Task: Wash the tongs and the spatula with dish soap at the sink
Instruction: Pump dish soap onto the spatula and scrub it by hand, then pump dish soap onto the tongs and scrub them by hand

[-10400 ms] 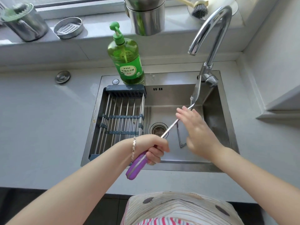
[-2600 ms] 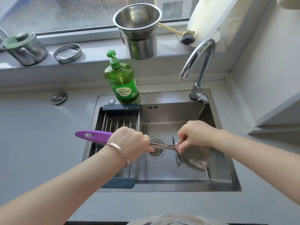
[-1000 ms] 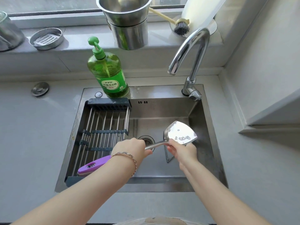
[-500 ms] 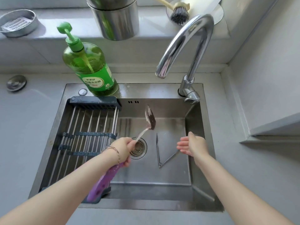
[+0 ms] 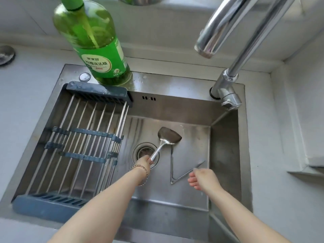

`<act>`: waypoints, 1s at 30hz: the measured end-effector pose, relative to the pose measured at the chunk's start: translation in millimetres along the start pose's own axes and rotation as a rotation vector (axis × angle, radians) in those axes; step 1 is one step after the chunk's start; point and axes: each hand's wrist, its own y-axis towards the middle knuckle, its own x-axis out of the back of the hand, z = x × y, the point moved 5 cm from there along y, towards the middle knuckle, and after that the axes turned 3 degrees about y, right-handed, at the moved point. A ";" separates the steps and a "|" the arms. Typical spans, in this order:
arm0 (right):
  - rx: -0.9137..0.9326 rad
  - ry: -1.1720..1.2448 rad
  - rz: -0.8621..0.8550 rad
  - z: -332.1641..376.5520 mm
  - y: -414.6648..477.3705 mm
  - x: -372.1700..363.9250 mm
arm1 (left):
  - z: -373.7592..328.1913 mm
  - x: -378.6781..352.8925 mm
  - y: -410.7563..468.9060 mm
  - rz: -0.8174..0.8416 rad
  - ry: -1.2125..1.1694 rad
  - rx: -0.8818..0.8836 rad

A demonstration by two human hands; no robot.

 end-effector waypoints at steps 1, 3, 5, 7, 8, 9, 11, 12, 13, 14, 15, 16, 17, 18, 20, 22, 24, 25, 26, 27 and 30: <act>0.016 -0.053 0.000 -1.6 8.3 -7.1 | 7.5 -3.4 7.6 0.002 0.000 0.016; 0.040 -0.156 -0.013 -4.6 17.0 -17.7 | 19.7 -8.7 16.8 0.005 0.007 0.042; 0.082 -0.292 -0.024 -7.3 20.0 -27.8 | 24.2 -11.2 17.4 0.015 0.015 0.053; 0.122 -0.465 -0.056 -3.2 23.4 -40.0 | 21.2 -9.0 17.5 0.003 0.066 0.048; 0.136 -0.525 -0.082 1.4 24.5 -45.7 | 19.8 -7.5 18.3 0.000 0.102 0.050; 0.141 -0.570 -0.100 5.7 26.7 -51.3 | 17.4 -5.7 19.2 -0.007 0.135 0.046; 0.129 -0.626 -0.130 11.5 32.5 -61.4 | 11.9 -1.5 17.6 -0.010 0.183 0.031; 0.115 -0.648 -0.143 13.4 35.6 -65.6 | 8.6 0.7 15.3 0.000 0.191 0.024; 0.106 -0.681 -0.146 15.4 38.6 -69.8 | 4.9 3.1 12.7 0.008 0.190 0.001; 0.097 -0.723 -0.141 17.1 41.2 -73.6 | 0.7 6.1 9.0 0.017 0.182 -0.028; 0.088 -0.774 -0.141 17.7 42.7 -75.5 | -2.0 8.5 5.9 0.025 0.168 -0.057; 0.080 -0.818 -0.144 18.2 43.3 -76.2 | -3.8 10.5 2.4 0.041 0.151 -0.077; 0.070 -0.852 -0.140 18.8 40.7 -75.4 | -5.1 11.8 -1.4 0.062 0.132 -0.091; 0.052 -0.871 -0.134 17.5 37.2 -73.8 | -5.9 13.2 -5.2 0.083 0.115 -0.101; 0.020 -0.845 -0.116 15.0 27.1 -69.7 | -7.2 17.1 -12.5 0.116 0.103 -0.111; 0.014 -0.756 -0.078 17.5 12.4 -65.0 | -7.5 21.8 -21.2 0.154 0.131 -0.094; 0.046 -0.508 -0.058 24.4 -3.2 -59.2 | -12.6 27.3 -35.5 0.203 0.158 -0.100; 0.044 -0.338 -0.021 28.2 -15.6 -57.8 | -17.7 29.6 -45.3 0.238 0.148 -0.117; 0.036 -0.164 0.030 34.2 -31.6 -56.4 | -25.0 31.7 -56.7 0.279 0.120 -0.148; 0.047 -0.017 0.085 44.0 -50.9 -54.4 | -35.4 35.4 -70.7 0.317 0.087 -0.193; 0.121 0.217 0.190 74.9 -105.5 -48.8 | -67.2 46.0 -112.7 0.430 -0.037 -0.377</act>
